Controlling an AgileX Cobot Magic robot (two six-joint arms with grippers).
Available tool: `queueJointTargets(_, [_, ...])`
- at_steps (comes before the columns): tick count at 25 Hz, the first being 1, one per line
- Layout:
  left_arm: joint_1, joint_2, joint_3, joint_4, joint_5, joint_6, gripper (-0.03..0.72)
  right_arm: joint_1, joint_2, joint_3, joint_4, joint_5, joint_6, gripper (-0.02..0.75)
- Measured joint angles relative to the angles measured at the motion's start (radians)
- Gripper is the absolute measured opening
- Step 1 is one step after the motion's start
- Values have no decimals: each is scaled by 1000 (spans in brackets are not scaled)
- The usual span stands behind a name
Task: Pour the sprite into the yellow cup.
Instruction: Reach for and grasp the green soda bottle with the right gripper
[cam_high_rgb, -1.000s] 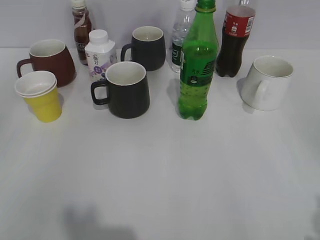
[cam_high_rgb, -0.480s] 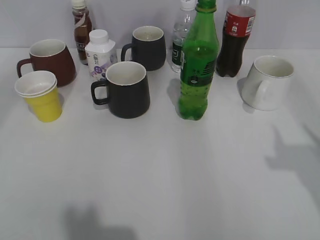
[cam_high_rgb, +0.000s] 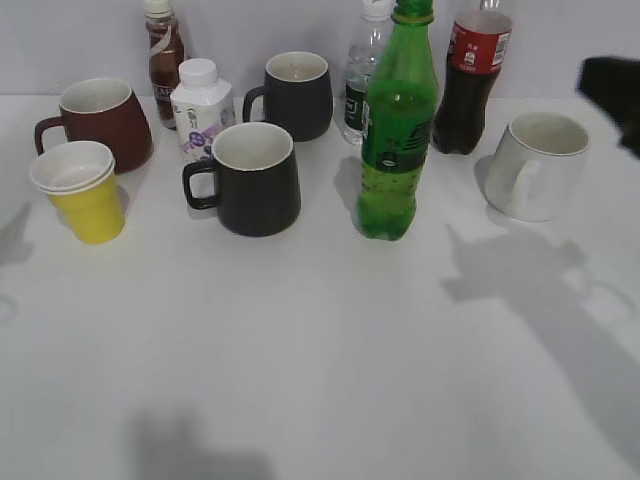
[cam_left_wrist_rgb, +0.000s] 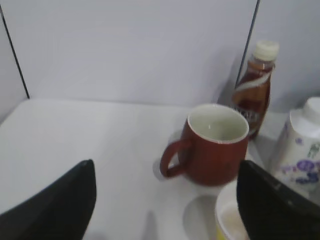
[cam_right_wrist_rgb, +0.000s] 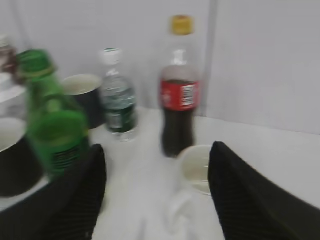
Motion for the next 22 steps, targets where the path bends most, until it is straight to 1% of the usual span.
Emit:
queueJointTargets(3, [0, 7, 10, -31, 70, 0, 675, 71, 73, 0, -42, -32, 0, 482])
queueJointTargets(5, [0, 7, 46, -68, 85, 0, 675, 101, 107, 0, -49, -46, -1, 482])
queueJointTargets(9, [-9, 7, 169, -111, 68, 0, 673, 114, 141, 0, -50, -74, 5, 482])
queueJointTargets(11, [-40, 7, 228, -118, 13, 0, 673, 114, 145, 0, -50, -79, 11, 482])
queueJointTargets(15, [-140, 16, 301, -112, -169, 0, 671, 114, 150, 0, -50, -84, 13, 482])
queueJointTargets(19, [-212, 102, 311, -56, -328, 0, 671, 114, 176, 0, -49, -134, 20, 482])
queueJointTargets(22, [-235, 213, 311, 9, -477, 0, 671, 114, 208, 0, -44, -199, 35, 485])
